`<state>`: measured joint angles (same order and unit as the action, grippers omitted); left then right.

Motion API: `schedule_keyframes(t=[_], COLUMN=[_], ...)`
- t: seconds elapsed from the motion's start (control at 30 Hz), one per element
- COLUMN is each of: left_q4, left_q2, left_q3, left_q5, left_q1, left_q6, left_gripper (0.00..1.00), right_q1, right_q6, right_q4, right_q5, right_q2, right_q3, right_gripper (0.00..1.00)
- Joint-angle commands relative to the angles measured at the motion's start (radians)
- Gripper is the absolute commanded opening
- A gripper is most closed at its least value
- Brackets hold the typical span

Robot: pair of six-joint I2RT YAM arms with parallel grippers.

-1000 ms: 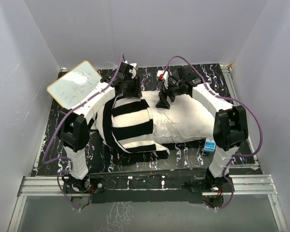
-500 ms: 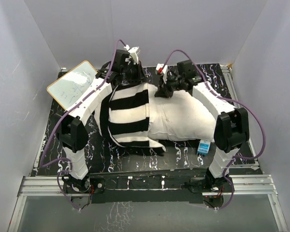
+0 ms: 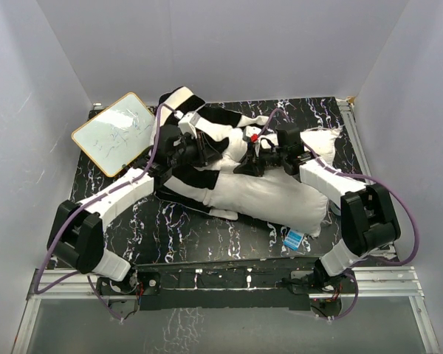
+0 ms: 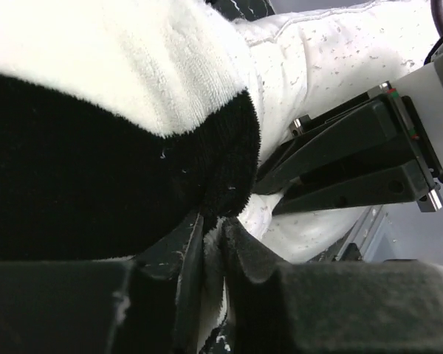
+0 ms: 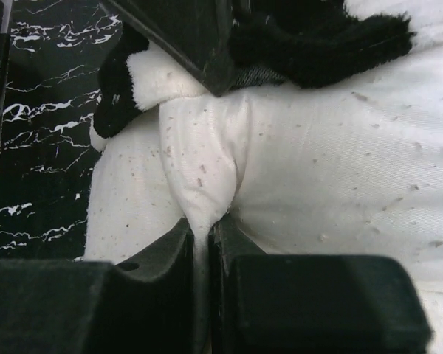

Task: Put the pillow into the pillowcase
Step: Stuff the pillow into the pillowcase.

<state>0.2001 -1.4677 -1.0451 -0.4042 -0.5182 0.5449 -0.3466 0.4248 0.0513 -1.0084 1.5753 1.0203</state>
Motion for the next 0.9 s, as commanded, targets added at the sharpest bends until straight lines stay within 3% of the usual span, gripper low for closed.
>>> schedule_keyframes(t=[0.0,0.1,0.17,0.33,0.47,0.57,0.73,0.87], left_q4=[0.01,-0.095,-0.155,-0.326,-0.482,-0.612,-0.741,-0.785], left_q2=[0.117,0.224,0.273,0.222,0.04,-0.095,-0.247,-0.295], left_q3=[0.058,0.04,0.014,-0.135,-0.33,-0.504,-0.671,-0.717], left_q5=[-0.014,0.099,0.159,0.273,0.507,0.63,0.724,0.787], left_q1=[-0.03,-0.029,-0.031,-0.06,-0.182,-0.205,-0.208,-0.209], left_q6=[0.009,-0.081,-0.137,-0.17,-0.236,-0.256,-0.312,-0.348], left_gripper=[0.25,0.54,0.64,0.64,0.62,0.6,0.53,0.43], right_q1=[-0.023,-0.025,-0.026,-0.025,-0.026,-0.025,-0.024,-0.024], right_q6=[0.119,0.131,0.126,0.114,0.105,0.104,0.104,0.104], right_q4=[0.074,0.046,0.04,0.036,0.027,0.025,0.02,0.021], right_q5=[-0.032,-0.045,-0.053,-0.062,-0.072,-0.073,-0.078,-0.078], right_q2=[0.009,-0.016,-0.021,-0.034,-0.037,-0.039,-0.035,-0.031], right_q3=[-0.041,-0.088,-0.091,-0.088,-0.09,-0.094,-0.097,-0.097], right_gripper=[0.08,0.08,0.08,0.08,0.08,0.08,0.08,0.08])
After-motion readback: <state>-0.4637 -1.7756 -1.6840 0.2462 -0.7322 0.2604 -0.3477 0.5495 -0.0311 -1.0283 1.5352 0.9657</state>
